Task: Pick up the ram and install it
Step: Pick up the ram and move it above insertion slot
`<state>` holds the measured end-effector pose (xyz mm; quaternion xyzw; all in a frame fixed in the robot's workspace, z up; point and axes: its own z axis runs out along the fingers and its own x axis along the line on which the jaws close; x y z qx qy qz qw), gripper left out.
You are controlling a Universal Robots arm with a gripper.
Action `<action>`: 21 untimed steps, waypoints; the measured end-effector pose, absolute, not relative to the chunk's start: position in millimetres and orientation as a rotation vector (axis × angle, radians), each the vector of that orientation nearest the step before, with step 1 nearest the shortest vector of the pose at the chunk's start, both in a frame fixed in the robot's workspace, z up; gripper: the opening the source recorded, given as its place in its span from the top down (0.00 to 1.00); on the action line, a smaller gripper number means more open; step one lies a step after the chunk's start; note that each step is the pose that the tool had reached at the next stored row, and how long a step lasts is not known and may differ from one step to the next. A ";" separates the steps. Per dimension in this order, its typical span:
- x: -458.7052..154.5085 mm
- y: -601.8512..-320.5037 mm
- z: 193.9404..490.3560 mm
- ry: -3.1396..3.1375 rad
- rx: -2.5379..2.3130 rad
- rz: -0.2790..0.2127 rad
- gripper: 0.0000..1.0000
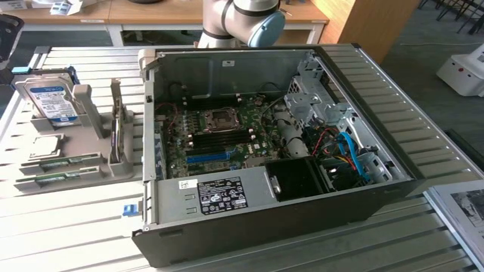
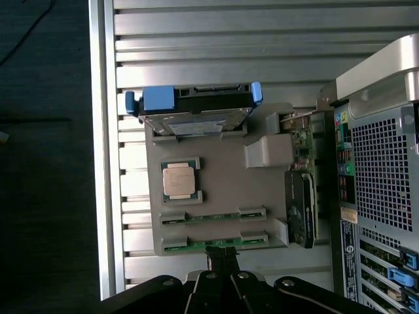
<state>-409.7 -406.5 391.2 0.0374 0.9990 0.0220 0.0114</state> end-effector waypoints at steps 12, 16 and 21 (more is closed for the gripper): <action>-409.7 -406.5 391.2 3.119 0.027 0.070 0.90; -409.8 -406.5 391.2 3.120 -0.021 0.070 0.90; -409.8 -406.5 391.2 3.120 -0.100 0.071 0.90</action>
